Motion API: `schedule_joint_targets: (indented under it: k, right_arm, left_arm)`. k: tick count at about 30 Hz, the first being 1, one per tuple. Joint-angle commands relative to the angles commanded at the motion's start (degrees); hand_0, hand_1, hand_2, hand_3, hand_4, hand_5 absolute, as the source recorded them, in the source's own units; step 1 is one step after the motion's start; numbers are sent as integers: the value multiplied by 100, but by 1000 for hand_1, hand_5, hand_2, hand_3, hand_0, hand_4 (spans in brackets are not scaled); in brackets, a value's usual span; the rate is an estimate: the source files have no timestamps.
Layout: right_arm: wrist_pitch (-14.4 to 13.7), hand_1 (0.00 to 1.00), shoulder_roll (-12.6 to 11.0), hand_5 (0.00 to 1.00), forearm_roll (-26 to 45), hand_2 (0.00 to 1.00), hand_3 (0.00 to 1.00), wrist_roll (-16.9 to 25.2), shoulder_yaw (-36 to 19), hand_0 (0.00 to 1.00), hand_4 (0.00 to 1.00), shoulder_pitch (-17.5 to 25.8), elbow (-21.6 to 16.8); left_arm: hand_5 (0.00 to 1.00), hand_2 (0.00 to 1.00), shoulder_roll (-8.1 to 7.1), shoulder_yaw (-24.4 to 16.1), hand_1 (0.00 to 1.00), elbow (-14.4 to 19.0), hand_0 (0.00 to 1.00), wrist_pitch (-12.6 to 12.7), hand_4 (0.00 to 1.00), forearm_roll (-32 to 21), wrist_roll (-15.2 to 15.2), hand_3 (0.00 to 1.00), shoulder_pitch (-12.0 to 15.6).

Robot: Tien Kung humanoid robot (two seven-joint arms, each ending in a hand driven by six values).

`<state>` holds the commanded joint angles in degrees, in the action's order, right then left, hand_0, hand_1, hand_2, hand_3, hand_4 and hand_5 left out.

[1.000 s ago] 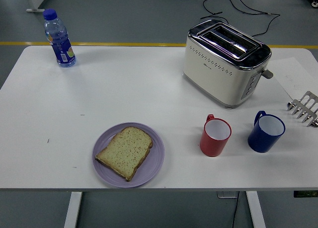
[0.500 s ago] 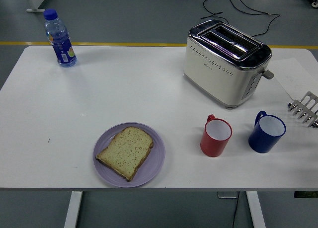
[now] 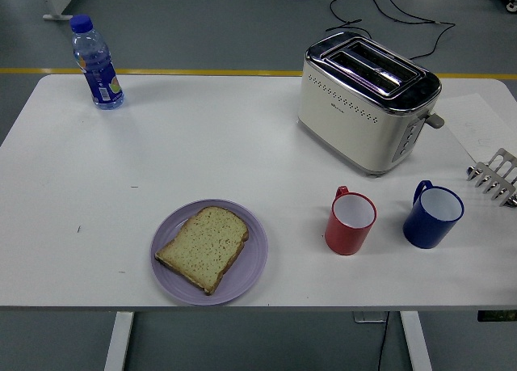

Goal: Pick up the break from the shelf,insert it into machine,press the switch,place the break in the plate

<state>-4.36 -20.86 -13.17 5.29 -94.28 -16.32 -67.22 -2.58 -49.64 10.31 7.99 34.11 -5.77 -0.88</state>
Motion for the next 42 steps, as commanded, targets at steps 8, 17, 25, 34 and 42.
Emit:
schedule_joint_targets:
  k: [8, 17, 25, 34, 42]
  right_arm:
    - [-29, 707, 25, 252, 105, 723, 649, -136, -227, 762, 427, 166, -19]
    - [-89, 702, 60, 250, 228, 718, 646, -148, -231, 758, 421, 248, 7]
    - [-90, 700, 82, 250, 258, 718, 645, -135, -222, 754, 419, 276, 28]
    - [-120, 698, 90, 250, 316, 717, 643, -125, -255, 752, 419, 286, 37]
    - [-152, 696, 115, 254, 345, 716, 641, -123, -292, 752, 419, 275, 70]
  left_arm:
    - [998, 720, 2, -67, 666, 0, 693, -2, 487, 55, -3, 730, -2]
    - [998, 720, 3, -132, 667, 0, 693, -6, 484, 153, -23, 730, 6]
    - [998, 720, 9, -197, 669, 0, 694, -8, 482, 252, -45, 730, 37]
    - [998, 719, 8, -193, 669, 0, 693, -10, 476, 260, -48, 729, 52]
    - [998, 719, 10, -146, 668, 0, 692, -6, 474, 209, -52, 729, 26]
